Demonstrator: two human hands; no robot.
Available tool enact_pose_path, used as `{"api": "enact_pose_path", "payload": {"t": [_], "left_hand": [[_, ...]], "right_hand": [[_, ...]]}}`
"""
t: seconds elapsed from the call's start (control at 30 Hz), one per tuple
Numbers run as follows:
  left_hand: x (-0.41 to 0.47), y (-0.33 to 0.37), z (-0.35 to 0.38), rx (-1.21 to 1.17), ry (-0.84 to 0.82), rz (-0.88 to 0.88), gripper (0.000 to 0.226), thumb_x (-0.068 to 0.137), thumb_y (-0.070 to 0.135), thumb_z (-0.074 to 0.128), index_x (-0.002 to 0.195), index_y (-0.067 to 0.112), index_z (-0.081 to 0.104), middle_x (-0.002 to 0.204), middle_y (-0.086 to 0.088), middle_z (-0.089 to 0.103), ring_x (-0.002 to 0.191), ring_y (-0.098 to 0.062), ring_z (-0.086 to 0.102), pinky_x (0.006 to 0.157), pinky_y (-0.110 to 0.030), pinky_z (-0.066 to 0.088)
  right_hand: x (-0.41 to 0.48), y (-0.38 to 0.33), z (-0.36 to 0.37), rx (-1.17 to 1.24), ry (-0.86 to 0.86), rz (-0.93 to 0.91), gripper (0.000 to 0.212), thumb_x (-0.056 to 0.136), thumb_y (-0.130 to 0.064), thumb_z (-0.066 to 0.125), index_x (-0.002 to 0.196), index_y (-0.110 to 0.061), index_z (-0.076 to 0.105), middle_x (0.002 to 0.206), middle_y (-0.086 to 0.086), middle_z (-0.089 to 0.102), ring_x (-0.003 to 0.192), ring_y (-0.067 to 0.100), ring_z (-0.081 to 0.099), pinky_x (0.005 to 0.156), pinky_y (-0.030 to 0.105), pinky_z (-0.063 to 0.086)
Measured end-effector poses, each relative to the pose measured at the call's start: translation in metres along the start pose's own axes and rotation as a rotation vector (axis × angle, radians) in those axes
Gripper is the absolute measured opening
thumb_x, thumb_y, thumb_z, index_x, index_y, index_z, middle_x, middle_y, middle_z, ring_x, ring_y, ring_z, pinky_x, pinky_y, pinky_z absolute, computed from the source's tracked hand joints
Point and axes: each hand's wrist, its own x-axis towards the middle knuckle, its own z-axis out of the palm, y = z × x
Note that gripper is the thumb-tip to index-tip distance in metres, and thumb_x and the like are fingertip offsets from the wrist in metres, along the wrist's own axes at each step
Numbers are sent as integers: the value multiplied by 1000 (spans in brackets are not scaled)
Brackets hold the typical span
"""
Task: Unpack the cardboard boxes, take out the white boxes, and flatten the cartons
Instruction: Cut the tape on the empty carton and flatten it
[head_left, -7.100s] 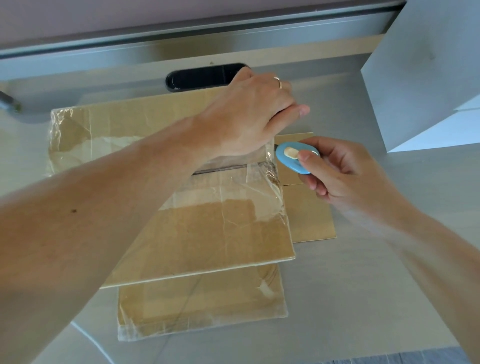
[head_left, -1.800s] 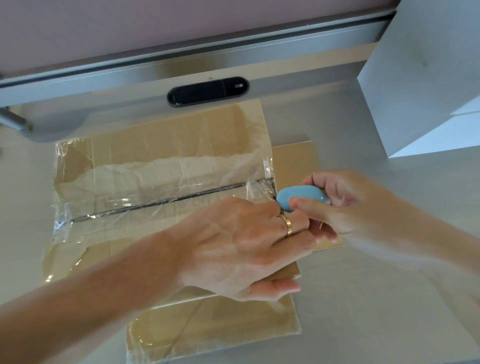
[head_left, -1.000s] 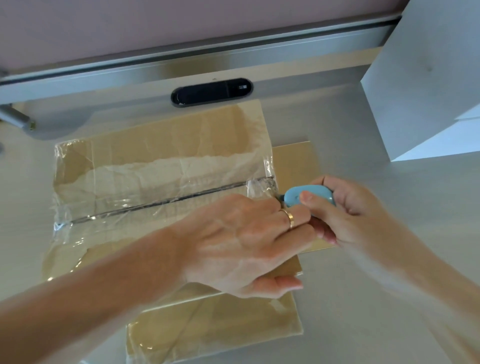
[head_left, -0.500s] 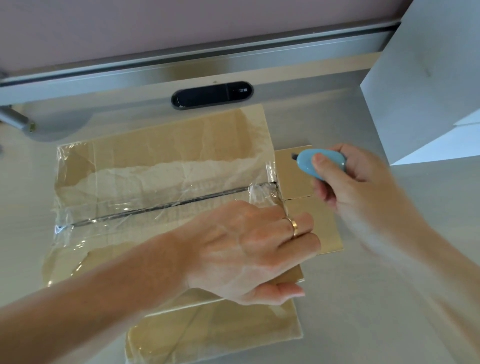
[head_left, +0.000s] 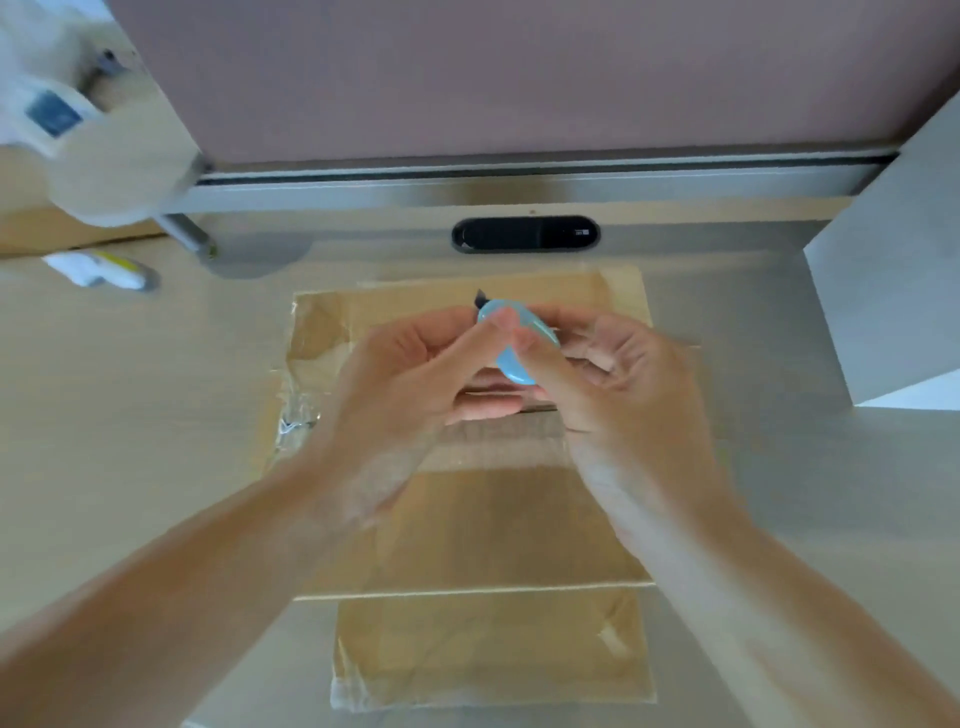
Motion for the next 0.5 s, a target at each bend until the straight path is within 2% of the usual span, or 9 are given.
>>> {"api": "enact_pose_path", "payload": {"t": [0.1, 0.2, 0.27, 0.33, 0.37, 0.43, 0.5], "left_hand": [[-12, 0, -33, -214, 102, -38, 32, 98, 36, 62, 105, 10, 81, 111, -14, 78, 107, -28, 75, 88, -33, 61], [-21, -9, -88, -303, 288, -33, 28, 105, 23, 57, 114, 1, 71, 111, -18, 77, 104, -30, 76, 81, -30, 62], [-30, -20, -130, -243, 442, -51, 22, 107, 19, 54, 111, 2, 68, 106, -18, 78, 92, -26, 78, 72, -26, 62], [-42, -36, -165, -23, 522, -123, 19, 107, 21, 55, 104, 8, 70, 99, -15, 79, 68, -13, 71, 59, -20, 56], [-47, -46, -178, 82, 521, -161, 19, 106, 23, 57, 102, 12, 71, 95, -11, 79, 59, -10, 61, 56, -19, 50], [-56, -62, -193, 188, 447, -201, 19, 106, 28, 57, 101, 17, 73, 82, -2, 77, 56, -11, 46, 55, -20, 41], [-60, -70, -199, 180, 325, -190, 19, 107, 31, 55, 100, 22, 70, 71, 1, 67, 58, -12, 42, 54, -19, 37]], "right_hand": [[1, -1, 41, -59, -21, -72, 19, 86, -22, 86, 100, -17, 75, 88, -4, 80, 83, 12, 77, 73, 22, 60], [8, 6, 76, -261, -128, -130, 26, 90, -31, 79, 110, -23, 65, 97, -10, 76, 93, 1, 72, 80, 15, 55], [16, 8, 99, -509, -289, -259, 18, 102, -32, 63, 118, -24, 63, 111, -16, 72, 105, -6, 65, 89, 11, 50], [28, 11, 117, -733, -494, -379, 22, 107, -26, 49, 124, -22, 63, 122, -17, 65, 110, -3, 59, 95, 11, 44], [37, 12, 126, -847, -585, -431, 25, 108, -23, 45, 125, -21, 63, 122, -14, 64, 110, 2, 57, 95, 13, 42], [57, 13, 140, -1084, -756, -514, 27, 106, -17, 43, 120, -17, 66, 117, -4, 66, 110, 15, 56, 96, 28, 42], [75, 12, 153, -1233, -881, -594, 24, 104, -15, 48, 114, -12, 70, 116, 7, 66, 112, 27, 56, 99, 40, 41]]}}
